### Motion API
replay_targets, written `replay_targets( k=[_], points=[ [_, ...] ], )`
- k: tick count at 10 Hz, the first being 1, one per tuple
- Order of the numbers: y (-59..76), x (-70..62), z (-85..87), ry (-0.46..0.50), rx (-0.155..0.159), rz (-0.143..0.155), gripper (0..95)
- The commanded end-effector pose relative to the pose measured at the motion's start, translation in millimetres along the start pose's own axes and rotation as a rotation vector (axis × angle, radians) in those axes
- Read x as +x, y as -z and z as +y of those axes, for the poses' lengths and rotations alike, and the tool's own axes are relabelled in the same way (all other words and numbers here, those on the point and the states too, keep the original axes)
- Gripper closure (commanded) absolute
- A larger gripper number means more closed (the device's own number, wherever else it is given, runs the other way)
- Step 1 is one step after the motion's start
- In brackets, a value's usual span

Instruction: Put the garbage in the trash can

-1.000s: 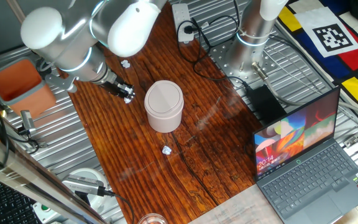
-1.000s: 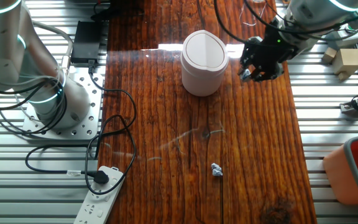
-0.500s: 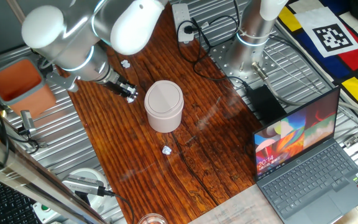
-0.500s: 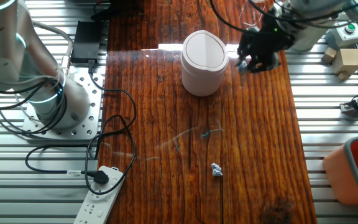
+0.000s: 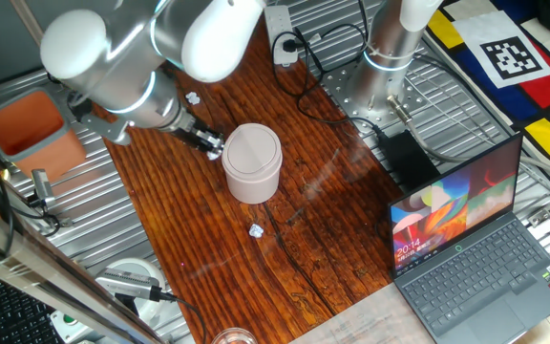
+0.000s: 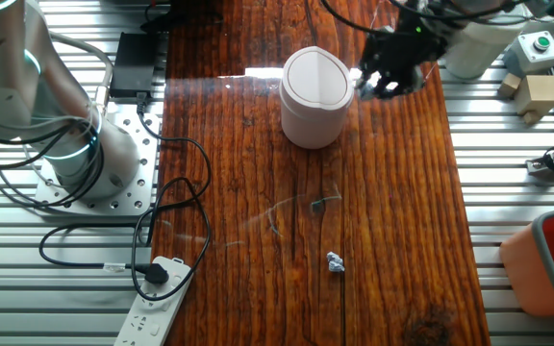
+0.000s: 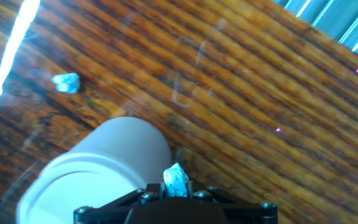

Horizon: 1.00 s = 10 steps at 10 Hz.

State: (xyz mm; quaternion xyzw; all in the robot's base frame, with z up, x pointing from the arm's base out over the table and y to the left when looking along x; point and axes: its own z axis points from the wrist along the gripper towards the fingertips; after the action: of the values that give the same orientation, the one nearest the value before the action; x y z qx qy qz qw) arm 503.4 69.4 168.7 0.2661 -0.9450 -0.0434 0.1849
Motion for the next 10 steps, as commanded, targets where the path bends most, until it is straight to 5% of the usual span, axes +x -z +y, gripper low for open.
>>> replay_targets(
  k=[1,10],
  points=[
    [-4.2,4.3,7.0,-0.009,0.003,0.0,95.0],
    [-33.0,17.1,20.4,-0.053,-0.031,-0.015,95.0]
  ],
)
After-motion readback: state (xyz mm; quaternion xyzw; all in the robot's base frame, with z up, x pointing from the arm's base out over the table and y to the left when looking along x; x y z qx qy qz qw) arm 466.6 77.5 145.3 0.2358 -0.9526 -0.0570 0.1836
